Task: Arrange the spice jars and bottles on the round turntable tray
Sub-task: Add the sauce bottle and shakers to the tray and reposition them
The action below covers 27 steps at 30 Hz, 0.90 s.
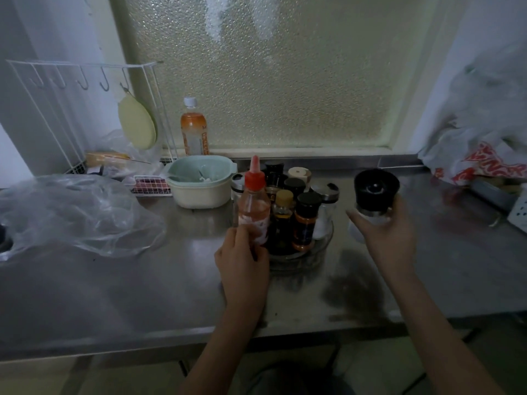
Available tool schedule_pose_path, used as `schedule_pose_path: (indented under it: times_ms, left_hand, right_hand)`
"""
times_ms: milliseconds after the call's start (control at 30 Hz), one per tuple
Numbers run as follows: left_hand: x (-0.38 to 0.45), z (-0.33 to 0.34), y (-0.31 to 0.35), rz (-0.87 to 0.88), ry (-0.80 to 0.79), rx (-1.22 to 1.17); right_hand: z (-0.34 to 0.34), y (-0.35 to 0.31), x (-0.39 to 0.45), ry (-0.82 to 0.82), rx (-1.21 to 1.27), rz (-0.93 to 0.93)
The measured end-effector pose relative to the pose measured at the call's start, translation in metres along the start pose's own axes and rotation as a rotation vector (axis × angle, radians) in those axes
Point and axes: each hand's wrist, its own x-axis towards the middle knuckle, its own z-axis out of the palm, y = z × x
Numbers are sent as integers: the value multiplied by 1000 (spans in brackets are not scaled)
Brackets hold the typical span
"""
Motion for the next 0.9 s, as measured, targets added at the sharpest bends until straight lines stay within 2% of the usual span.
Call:
schedule_pose_path:
  times_ms: [100,267,400,500,667,900]
  left_hand:
    - [0,-1,0,-10,-16,4]
    - [-2,-4,2,-21,-11,-43]
    - [-5,-9,2,52,24,-138]
    - [-8,-11,4,130,-14,-199]
    - [-9,-7,1,27,-12,-193]
    - [-8,-8,2,63,-70,-75]
  right_hand:
    - [-25,-16,-37,35,88,53]
    - [-11,-63,-66,-138,298,59]
    - [32,-86,-77,-151,242,-4]
    - [56,-93,-80,-149,232,-2]
    - [74,-94,-82,-154,163,36]
    - [73,-88,-82,-216,70,37]
